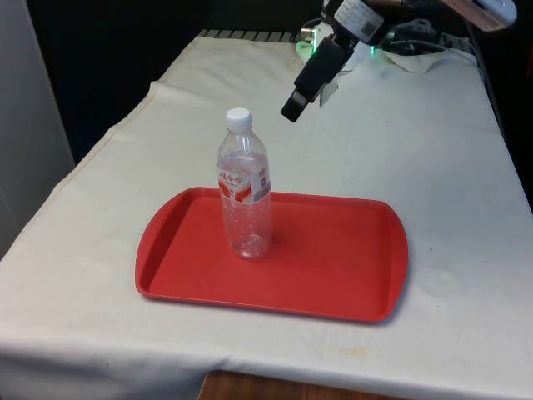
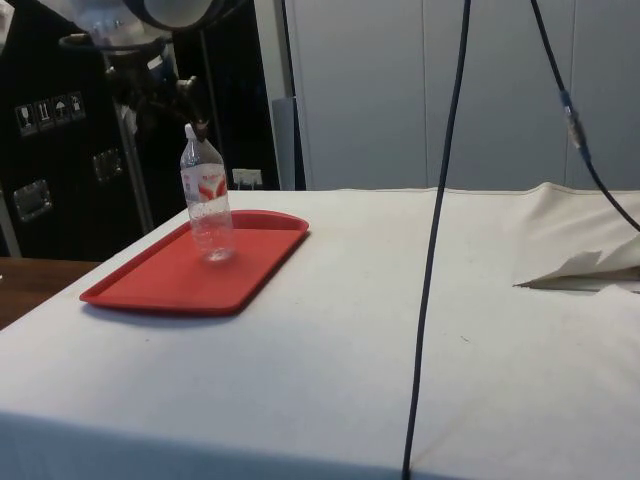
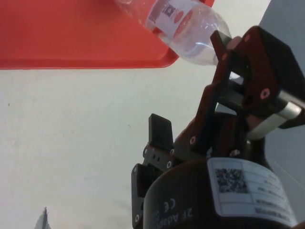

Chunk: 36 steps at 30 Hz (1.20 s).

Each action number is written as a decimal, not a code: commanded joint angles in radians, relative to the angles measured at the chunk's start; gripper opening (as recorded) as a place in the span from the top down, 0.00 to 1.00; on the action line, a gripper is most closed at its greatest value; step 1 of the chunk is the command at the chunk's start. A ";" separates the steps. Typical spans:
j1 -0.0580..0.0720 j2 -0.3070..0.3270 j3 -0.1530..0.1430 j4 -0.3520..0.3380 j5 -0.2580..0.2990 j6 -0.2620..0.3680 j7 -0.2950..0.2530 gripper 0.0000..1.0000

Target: Place the bottle upright on the tray.

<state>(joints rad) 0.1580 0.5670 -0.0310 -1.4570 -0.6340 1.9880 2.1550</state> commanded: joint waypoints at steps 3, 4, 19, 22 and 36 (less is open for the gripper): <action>-0.009 -0.022 0.005 -0.024 0.016 0.030 0.003 0.00; -0.010 -0.027 0.005 -0.029 0.019 0.031 0.003 0.00; -0.024 -0.093 0.004 -0.095 0.054 0.053 0.002 0.00; -0.026 -0.106 0.003 -0.113 0.058 0.058 0.004 0.00; -0.034 -0.183 -0.002 -0.218 0.060 0.085 0.021 0.00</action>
<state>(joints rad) 0.1300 0.3980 -0.0360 -1.6560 -0.5820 2.0450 2.1720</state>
